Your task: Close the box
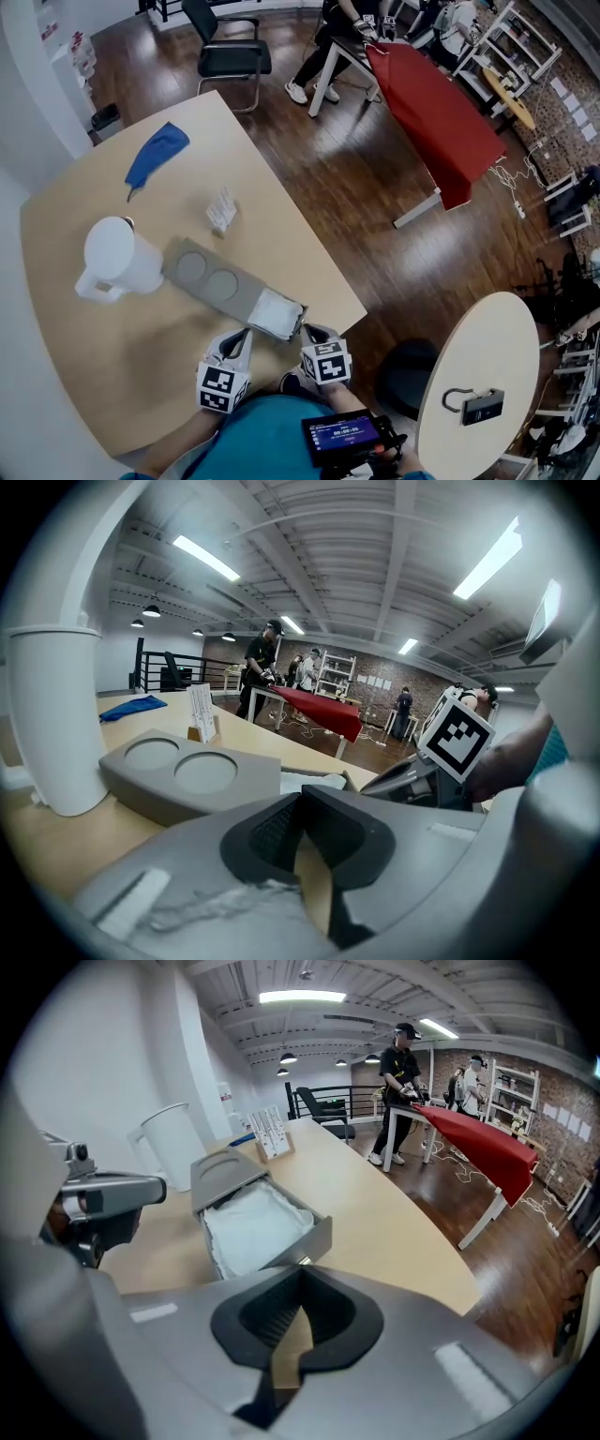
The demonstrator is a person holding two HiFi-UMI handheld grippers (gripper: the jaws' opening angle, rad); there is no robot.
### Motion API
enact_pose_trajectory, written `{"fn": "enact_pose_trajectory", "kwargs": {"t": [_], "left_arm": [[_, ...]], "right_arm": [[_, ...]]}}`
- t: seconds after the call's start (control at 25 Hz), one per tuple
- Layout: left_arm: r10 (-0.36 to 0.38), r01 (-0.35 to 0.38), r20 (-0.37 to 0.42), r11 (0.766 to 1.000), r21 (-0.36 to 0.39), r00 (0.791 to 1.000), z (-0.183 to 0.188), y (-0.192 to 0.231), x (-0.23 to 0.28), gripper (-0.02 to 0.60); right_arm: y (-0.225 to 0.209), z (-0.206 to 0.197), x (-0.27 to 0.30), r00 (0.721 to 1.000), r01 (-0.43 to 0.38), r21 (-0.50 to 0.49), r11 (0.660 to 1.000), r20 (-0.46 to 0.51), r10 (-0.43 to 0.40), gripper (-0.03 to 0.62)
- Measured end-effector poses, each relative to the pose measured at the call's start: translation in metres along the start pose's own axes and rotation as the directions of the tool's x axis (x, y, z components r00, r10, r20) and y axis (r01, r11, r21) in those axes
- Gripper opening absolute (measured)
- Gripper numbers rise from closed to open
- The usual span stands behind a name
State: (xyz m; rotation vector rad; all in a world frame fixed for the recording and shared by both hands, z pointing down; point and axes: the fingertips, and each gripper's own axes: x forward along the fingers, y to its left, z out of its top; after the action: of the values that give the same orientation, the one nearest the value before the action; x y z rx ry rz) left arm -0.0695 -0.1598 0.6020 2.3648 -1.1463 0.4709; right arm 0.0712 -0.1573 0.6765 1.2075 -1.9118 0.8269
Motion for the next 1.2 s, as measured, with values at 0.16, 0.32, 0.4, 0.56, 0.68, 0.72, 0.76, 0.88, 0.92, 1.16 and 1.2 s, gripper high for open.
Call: {"fn": "enact_pose_trajectory", "kwargs": {"t": [0.16, 0.32, 0.4, 0.56, 0.68, 0.72, 0.76, 0.88, 0.92, 1.16, 1.2], "left_arm": [[0.018, -0.018, -0.002, 1.0, -0.018, 1.0, -0.003, 0.006, -0.004, -0.008], [0.051, -0.052, -0.006, 0.998, -0.04, 0.999, -0.007, 0.016, -0.011, -0.008], [0.071, -0.071, -0.005, 0.996, -0.054, 0.997, -0.009, 0.021, -0.015, -0.008], [0.108, -0.108, -0.003, 0.991, -0.079, 0.994, -0.013, 0.033, -0.022, -0.008], [0.135, -0.134, -0.003, 0.986, -0.094, 0.991, -0.017, 0.04, -0.026, -0.008], [0.142, -0.142, -0.004, 0.985, -0.097, 0.99, -0.018, 0.042, -0.027, -0.008], [0.149, -0.149, -0.006, 0.984, -0.1, 0.989, -0.019, 0.044, -0.029, -0.008], [0.163, -0.164, -0.013, 0.98, -0.11, 0.987, -0.022, 0.051, -0.033, -0.008], [0.168, -0.168, -0.014, 0.979, -0.115, 0.986, -0.023, 0.052, -0.035, -0.008], [0.197, -0.198, -0.019, 0.972, -0.127, 0.98, -0.03, 0.064, -0.044, -0.008], [0.199, -0.2, -0.019, 0.971, -0.128, 0.98, -0.03, 0.064, -0.045, -0.008]], "right_arm": [[0.005, 0.003, 0.003, 1.0, -0.014, -0.005, 1.0, -0.008, 0.014, -0.008], [0.016, 0.012, 0.01, 0.999, -0.051, -0.01, 0.999, -0.003, 0.051, -0.008], [0.022, 0.016, 0.014, 0.997, -0.078, 0.009, 0.997, 0.007, 0.078, -0.008], [0.025, 0.026, 0.019, 0.994, -0.104, 0.036, 0.994, 0.028, 0.103, -0.008], [0.029, 0.031, 0.022, 0.992, -0.12, 0.038, 0.992, 0.033, 0.118, -0.008], [0.032, 0.033, 0.023, 0.991, -0.128, 0.034, 0.991, 0.036, 0.126, -0.008], [0.036, 0.035, 0.025, 0.99, -0.137, 0.028, 0.99, 0.038, 0.136, -0.008], [0.049, 0.045, 0.033, 0.986, -0.162, -0.007, 0.987, 0.045, 0.162, -0.008], [0.052, 0.048, 0.035, 0.985, -0.166, -0.017, 0.986, 0.047, 0.167, -0.008], [0.063, 0.06, 0.045, 0.98, -0.186, -0.029, 0.982, 0.061, 0.188, -0.008], [0.065, 0.061, 0.045, 0.979, -0.19, -0.03, 0.981, 0.064, 0.192, -0.008]]}}
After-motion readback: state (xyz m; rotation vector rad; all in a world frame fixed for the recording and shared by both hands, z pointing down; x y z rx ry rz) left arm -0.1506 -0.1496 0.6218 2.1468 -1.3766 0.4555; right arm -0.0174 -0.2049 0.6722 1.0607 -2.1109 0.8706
